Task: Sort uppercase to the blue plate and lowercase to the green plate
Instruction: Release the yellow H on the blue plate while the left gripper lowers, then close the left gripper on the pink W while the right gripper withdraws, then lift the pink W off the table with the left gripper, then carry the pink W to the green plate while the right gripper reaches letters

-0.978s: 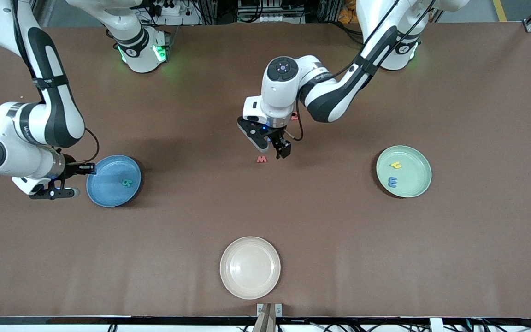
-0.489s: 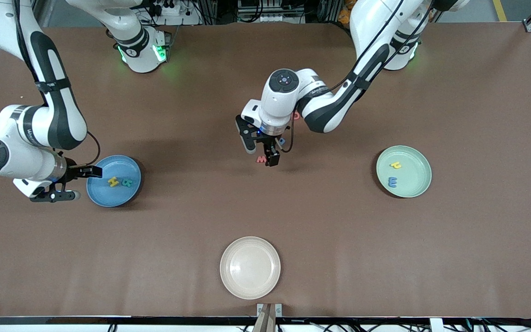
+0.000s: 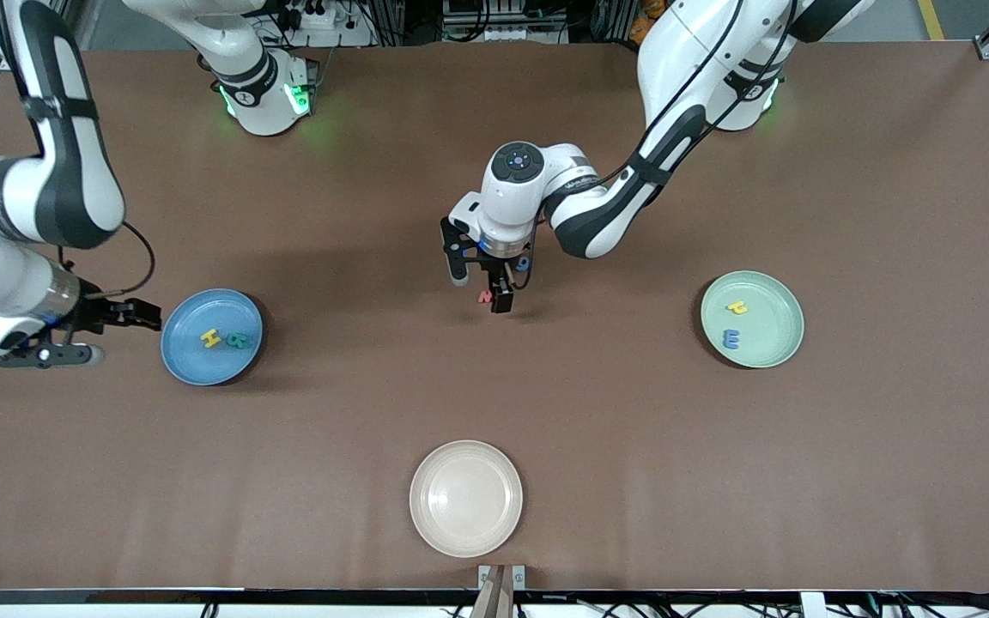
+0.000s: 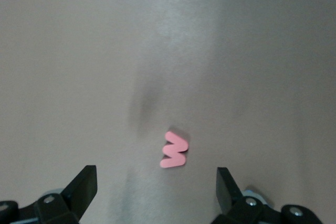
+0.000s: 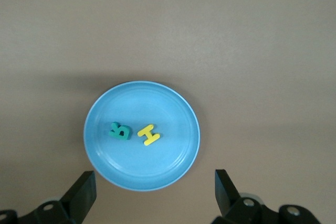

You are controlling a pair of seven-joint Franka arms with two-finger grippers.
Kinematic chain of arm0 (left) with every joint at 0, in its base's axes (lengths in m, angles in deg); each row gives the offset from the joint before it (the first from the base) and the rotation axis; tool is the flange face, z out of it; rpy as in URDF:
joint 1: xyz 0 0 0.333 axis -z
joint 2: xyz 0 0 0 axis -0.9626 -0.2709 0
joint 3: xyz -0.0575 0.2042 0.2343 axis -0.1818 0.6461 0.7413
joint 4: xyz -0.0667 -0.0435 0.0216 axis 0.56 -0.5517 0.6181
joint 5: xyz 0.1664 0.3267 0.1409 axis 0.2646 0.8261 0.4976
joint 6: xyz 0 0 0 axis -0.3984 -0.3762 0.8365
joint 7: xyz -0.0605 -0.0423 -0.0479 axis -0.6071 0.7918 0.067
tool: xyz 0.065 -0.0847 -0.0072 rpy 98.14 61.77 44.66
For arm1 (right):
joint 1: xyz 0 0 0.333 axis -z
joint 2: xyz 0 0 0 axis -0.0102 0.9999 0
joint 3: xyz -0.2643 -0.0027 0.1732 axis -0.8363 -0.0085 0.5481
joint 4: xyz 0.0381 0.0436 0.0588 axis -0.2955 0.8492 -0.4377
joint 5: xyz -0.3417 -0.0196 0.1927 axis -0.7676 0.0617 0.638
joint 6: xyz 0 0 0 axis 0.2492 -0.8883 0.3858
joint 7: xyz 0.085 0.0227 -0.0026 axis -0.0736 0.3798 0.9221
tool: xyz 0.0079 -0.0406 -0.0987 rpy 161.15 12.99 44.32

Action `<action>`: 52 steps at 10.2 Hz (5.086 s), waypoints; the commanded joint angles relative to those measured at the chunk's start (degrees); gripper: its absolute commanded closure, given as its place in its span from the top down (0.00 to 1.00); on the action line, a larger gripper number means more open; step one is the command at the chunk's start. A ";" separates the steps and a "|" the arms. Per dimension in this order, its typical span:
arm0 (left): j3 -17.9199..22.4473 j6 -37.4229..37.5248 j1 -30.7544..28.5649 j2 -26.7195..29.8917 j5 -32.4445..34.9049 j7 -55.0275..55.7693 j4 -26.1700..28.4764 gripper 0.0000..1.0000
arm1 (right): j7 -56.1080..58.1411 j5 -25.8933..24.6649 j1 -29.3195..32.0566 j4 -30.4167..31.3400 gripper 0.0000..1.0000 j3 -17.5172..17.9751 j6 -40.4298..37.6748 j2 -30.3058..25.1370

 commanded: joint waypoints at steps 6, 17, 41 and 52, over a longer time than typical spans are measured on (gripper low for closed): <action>1.70 -4.31 0.94 -4.39 5.13 -0.62 -1.29 1.00 | 0.05 3.83 -1.49 -2.48 1.00 0.69 -5.74 -6.32; 2.67 -6.07 0.94 -6.50 4.87 0.78 -1.73 0.63 | -6.71 6.38 -5.45 -5.73 1.00 -1.42 -12.51 -7.73; -4.18 20.19 -11.77 8.50 -0.73 4.13 -0.51 0.00 | -6.70 2.86 -5.89 -14.87 1.00 2.60 -21.30 -8.09; 16.63 25.41 -31.32 20.31 -27.37 -17.03 11.54 0.00 | -18.36 2.51 -24.15 -14.35 1.00 11.59 -15.07 0.08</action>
